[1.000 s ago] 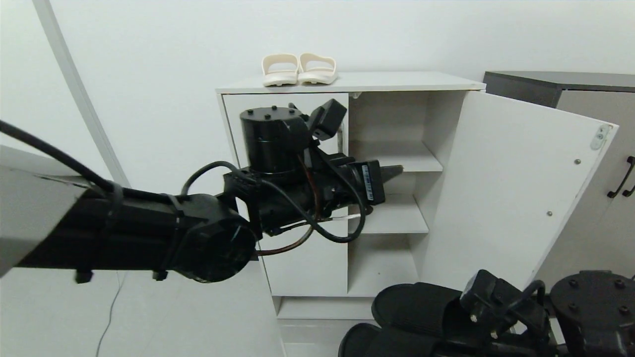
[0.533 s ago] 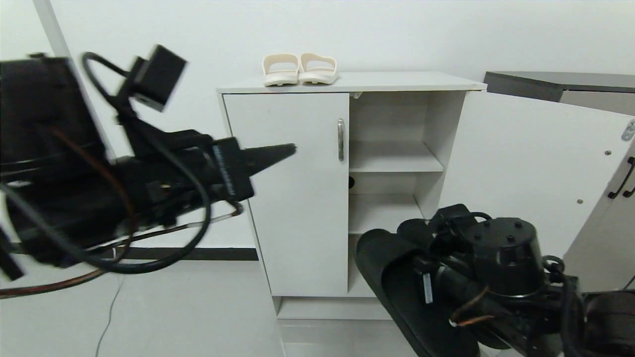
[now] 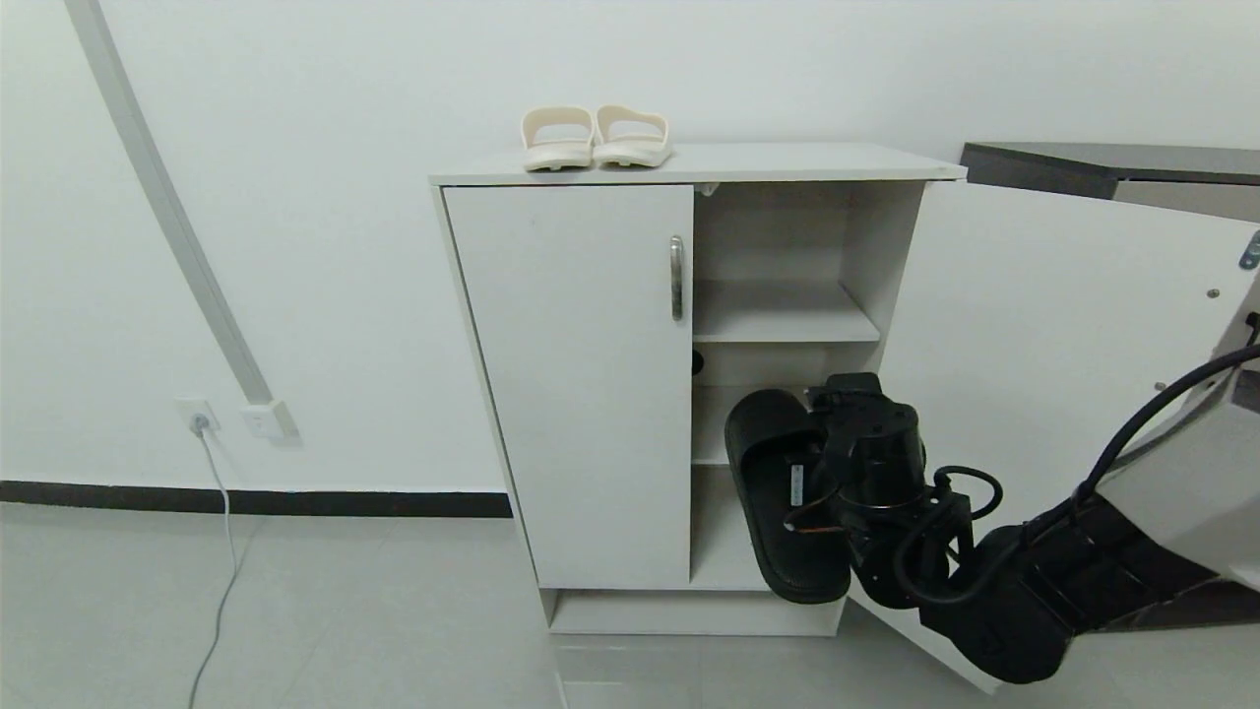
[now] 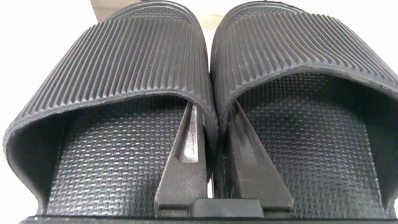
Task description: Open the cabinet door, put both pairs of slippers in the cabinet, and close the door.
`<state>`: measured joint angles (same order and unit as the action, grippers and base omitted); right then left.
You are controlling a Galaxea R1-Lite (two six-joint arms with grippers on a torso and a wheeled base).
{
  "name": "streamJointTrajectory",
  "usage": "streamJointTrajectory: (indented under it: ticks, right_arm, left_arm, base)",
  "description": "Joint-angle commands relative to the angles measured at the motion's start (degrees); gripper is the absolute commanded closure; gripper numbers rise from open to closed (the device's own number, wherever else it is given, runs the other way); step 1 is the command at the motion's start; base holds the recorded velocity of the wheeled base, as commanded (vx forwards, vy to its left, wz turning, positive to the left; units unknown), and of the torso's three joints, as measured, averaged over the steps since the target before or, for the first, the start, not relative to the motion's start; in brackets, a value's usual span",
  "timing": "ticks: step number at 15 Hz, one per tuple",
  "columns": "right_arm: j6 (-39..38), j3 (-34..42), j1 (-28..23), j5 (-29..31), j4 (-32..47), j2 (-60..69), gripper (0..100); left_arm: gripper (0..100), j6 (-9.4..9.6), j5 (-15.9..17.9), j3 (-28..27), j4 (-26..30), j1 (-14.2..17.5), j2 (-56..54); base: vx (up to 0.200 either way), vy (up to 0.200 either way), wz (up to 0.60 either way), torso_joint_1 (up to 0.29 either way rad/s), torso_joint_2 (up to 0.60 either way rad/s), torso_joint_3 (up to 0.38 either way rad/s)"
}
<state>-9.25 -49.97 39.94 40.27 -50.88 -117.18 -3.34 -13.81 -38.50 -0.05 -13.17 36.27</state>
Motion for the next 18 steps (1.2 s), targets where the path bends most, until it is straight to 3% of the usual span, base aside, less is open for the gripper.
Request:
streamJointTrajectory:
  ticks: [1, 3, 4, 8, 10, 11, 13, 16, 18]
  right_arm:
    - [0.02, 0.49, -0.21, 0.16, -0.18, -1.65, 100]
    - [-0.06, 1.28, -0.12, 0.08, -0.18, -1.74, 100]
    - [-0.15, 1.37, -0.03, 0.16, -0.18, -1.65, 100]
    - [-0.06, 1.72, 0.14, 0.16, -0.62, -1.56, 100]
    - [-0.06, 2.16, 0.23, 0.16, -0.62, -1.56, 100]
    - [0.02, 2.24, 0.23, 0.16, -0.88, -1.56, 100]
    - [0.02, 2.51, 0.58, 0.16, -1.24, -1.56, 100]
    - [0.02, 2.60, 1.02, 0.25, -1.32, -1.56, 100]
    - [0.11, 2.68, 1.02, 0.25, -1.32, -1.56, 100]
  left_arm:
    - [100, 0.79, -2.54, 11.16, 1.54, 8.86, -14.91]
    - [100, 1.06, -2.10, 20.83, 1.46, 16.24, -22.38]
    - [100, 1.41, -2.01, 24.79, 1.46, 18.18, -26.34]
    - [100, 2.55, -1.83, 32.61, -0.83, 18.26, -31.26]
    - [100, 5.45, -0.78, 37.27, -3.03, 18.26, -31.35]
    - [100, 5.89, 2.56, 38.50, -3.03, 18.26, -31.35]
    - [100, 2.99, 9.86, 38.50, -0.57, 18.26, -31.17]
    - [100, 4.57, 15.48, 38.50, 0.05, 18.18, -31.26]
    - [100, 5.45, 16.10, 38.50, 0.05, 11.67, -34.86]
  base:
    - [0.000, 0.000, 0.00, 0.000, 0.00, 0.000]
    - [0.000, 0.000, 0.00, 0.000, 0.00, 0.000]
    - [0.000, 0.000, 0.00, 0.000, 0.00, 0.000]
    - [0.000, 0.000, 0.00, 0.000, 0.00, 0.000]
    - [0.000, 0.000, 0.00, 0.000, 0.00, 0.000]
    - [0.000, 0.000, 0.00, 0.000, 0.00, 0.000]
    - [0.000, 0.000, 0.00, 0.000, 0.00, 0.000]
    - [0.000, 0.000, 0.00, 0.000, 0.00, 0.000]
    - [0.000, 0.000, 0.00, 0.000, 0.00, 0.000]
